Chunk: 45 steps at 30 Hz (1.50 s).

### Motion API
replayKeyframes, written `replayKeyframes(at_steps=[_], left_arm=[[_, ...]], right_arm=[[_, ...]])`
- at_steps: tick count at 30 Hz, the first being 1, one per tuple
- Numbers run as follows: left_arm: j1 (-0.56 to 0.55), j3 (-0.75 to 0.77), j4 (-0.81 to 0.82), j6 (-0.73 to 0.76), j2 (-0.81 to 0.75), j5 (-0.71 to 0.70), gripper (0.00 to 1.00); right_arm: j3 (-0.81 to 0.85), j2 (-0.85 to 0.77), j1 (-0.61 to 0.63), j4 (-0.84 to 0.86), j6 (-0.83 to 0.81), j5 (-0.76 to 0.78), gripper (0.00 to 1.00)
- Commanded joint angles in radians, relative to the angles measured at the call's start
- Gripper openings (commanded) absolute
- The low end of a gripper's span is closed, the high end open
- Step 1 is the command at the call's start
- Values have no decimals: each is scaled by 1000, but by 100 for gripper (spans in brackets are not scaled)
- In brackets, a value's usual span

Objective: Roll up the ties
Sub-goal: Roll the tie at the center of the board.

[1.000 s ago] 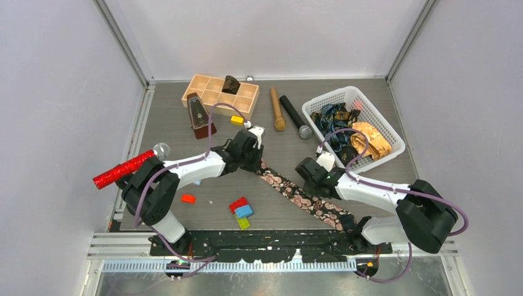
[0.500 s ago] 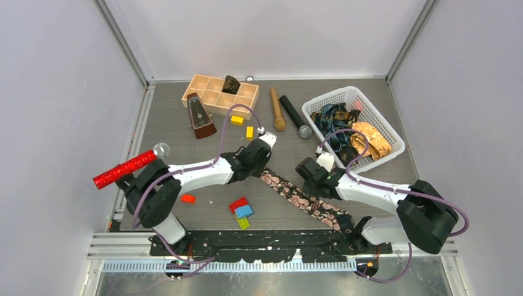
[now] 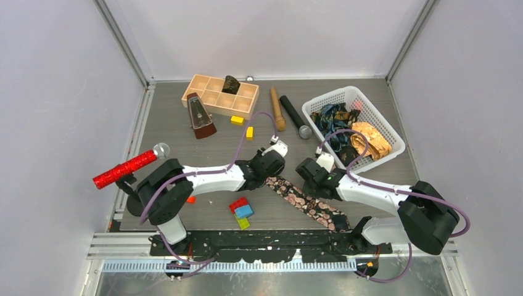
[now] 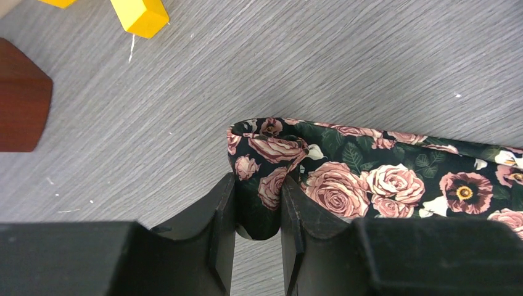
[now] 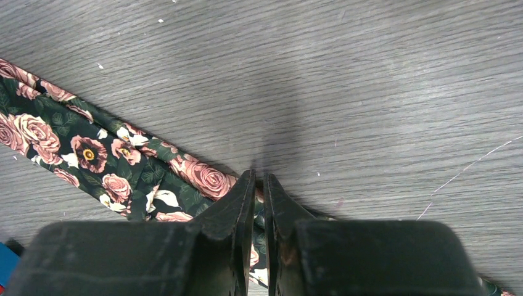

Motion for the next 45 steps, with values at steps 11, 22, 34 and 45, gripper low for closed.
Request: replayKeyframes(at_steps=[11,22,34,45], left_arm=[[-108,44,33,72,79,-223,0],[-152,57,24,49,130,-256,12],[-181,76,-11,14,141,-260,45],[-198,94,-54,-21,128,-224,53]], right_arm=[[-16,-35,8,-11,-5,-10,22],[-37,-148,8,-26,7,23,31],[-51,-176,8,-37,15,36,33],[-59,-190,8,-38,18,37,33]])
